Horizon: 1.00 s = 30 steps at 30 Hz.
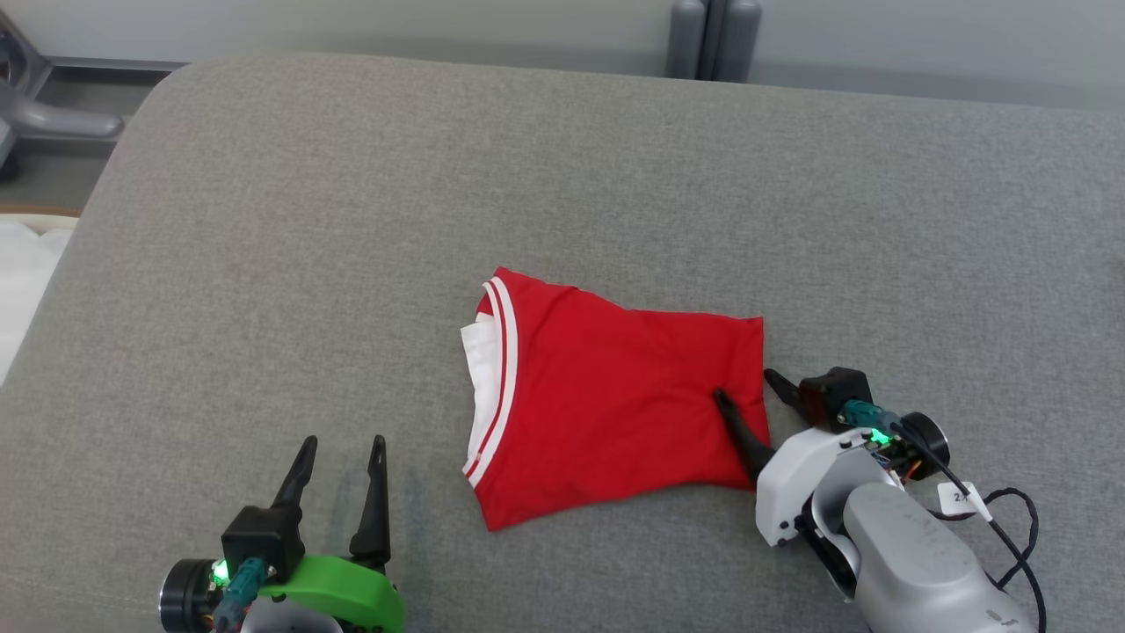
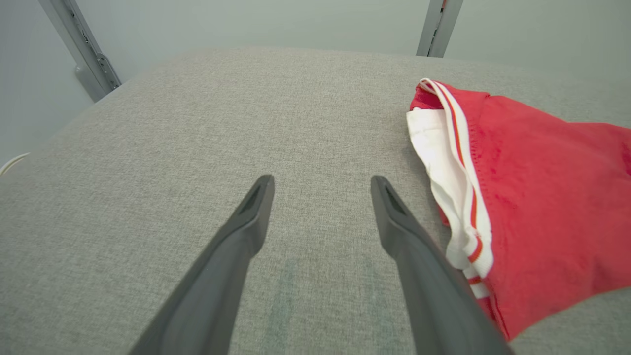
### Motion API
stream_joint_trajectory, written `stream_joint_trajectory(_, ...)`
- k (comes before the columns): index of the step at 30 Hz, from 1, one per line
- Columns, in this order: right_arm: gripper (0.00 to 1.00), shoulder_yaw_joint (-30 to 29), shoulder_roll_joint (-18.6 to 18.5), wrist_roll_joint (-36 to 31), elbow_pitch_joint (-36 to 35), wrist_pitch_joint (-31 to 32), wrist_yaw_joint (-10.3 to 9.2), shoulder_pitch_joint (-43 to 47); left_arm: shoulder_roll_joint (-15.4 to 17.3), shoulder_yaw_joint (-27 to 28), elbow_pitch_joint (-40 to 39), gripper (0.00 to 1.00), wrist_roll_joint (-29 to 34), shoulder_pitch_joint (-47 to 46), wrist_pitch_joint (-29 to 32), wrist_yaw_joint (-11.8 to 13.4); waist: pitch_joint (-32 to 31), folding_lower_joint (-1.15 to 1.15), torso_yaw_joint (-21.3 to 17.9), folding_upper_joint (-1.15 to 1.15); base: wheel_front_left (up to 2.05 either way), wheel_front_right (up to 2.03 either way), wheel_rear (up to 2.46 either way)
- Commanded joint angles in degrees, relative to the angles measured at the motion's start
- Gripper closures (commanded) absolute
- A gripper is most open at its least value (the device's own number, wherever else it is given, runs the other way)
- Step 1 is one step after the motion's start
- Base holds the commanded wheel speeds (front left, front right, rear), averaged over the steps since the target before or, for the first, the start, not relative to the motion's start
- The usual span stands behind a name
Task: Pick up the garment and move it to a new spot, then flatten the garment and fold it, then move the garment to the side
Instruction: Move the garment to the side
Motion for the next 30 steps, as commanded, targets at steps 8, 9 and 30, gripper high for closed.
stream_joint_trajectory(8,1.0,-2.05,-1.08,0.58,3.3,-0.3,-0.33,0.0,0.11,1.01,-1.34,0.0,0.98,0.51,0.04,-0.43,-1.65,0.0,-7.63,0.0,0.0,0.0,0.0)
stream_joint_trajectory(9,1.0,-2.39,-1.01,0.19,3.22,-0.39,-0.34,0.07,0.11,1.11,-1.61,0.0,1.03,0.65,0.04,-0.37,-1.93,0.0,-9.24,0.0,0.0,0.0,0.0)
stream_joint_trajectory(30,1.0,-8.41,-0.28,-1.68,-9.59,-0.63,-0.11,7.56,0.48,-3.56,-4.57,0.0,3.65,-2.2,0.04,-0.96,1.05,0.0,-41.04,0.0,0.0,0.0,0.0)
